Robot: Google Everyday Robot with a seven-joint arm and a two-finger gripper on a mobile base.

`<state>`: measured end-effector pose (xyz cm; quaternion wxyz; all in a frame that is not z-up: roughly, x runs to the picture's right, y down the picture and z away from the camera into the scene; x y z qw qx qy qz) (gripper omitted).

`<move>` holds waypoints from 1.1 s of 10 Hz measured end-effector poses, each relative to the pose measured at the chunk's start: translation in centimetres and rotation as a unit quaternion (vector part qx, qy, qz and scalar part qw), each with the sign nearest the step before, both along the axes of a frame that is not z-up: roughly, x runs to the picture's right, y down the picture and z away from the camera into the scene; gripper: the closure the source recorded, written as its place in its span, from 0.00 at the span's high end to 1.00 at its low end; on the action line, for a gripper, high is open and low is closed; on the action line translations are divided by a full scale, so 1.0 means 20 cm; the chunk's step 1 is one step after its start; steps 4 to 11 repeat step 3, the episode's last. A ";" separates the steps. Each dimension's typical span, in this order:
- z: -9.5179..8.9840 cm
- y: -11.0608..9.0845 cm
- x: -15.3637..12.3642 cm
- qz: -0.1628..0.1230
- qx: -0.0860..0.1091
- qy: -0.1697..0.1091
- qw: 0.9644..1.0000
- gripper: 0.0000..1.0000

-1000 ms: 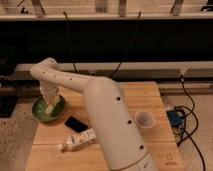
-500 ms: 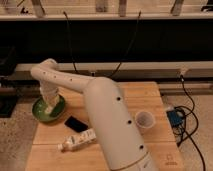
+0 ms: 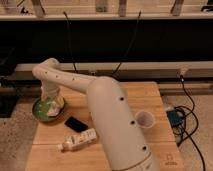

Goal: Place the white sponge in the ceramic bowl

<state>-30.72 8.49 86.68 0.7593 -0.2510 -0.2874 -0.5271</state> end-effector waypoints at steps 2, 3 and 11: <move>-0.01 0.02 -0.01 -0.004 -0.002 -0.002 1.000 0.80; -0.01 0.01 0.00 -0.002 0.000 0.000 1.000 0.80; -0.01 0.01 0.00 -0.002 0.000 0.000 1.000 0.80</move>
